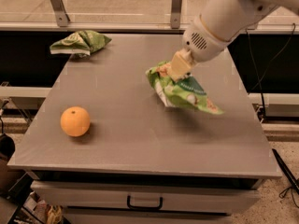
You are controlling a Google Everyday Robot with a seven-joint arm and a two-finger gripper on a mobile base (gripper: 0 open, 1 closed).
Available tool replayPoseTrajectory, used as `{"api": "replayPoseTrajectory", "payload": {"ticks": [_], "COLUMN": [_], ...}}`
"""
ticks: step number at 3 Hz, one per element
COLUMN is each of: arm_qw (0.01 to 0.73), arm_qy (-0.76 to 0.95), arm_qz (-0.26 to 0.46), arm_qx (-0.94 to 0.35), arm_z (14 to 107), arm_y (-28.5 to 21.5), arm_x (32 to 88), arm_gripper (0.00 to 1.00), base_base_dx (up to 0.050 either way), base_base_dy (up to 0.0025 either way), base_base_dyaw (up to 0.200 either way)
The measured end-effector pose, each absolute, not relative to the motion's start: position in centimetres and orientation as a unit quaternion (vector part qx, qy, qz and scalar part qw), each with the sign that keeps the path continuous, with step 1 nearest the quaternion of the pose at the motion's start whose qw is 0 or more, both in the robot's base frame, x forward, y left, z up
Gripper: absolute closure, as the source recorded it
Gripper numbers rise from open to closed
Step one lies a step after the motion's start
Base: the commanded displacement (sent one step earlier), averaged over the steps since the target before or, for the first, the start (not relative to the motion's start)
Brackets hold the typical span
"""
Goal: Move green rice chip bag near green jalapeno chip bag
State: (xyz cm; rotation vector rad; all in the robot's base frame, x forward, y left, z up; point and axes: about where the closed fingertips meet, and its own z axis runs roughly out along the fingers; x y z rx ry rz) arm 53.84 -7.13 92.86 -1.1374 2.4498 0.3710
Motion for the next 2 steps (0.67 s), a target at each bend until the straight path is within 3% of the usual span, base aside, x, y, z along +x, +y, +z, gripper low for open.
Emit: {"api": "replayPoseTrajectory", "payload": {"ticks": [2], "arm_qw": [0.305], "arm_qy": [0.841], "arm_qz": [0.122], "arm_qx": [-0.43], "arm_z": [101.7], "arm_y": [-6.7], "arm_x": [60.7], "arm_gripper": [1.0], "base_base_dx": [0.0], "base_base_dy": [0.0], "base_base_dyaw": [0.0]}}
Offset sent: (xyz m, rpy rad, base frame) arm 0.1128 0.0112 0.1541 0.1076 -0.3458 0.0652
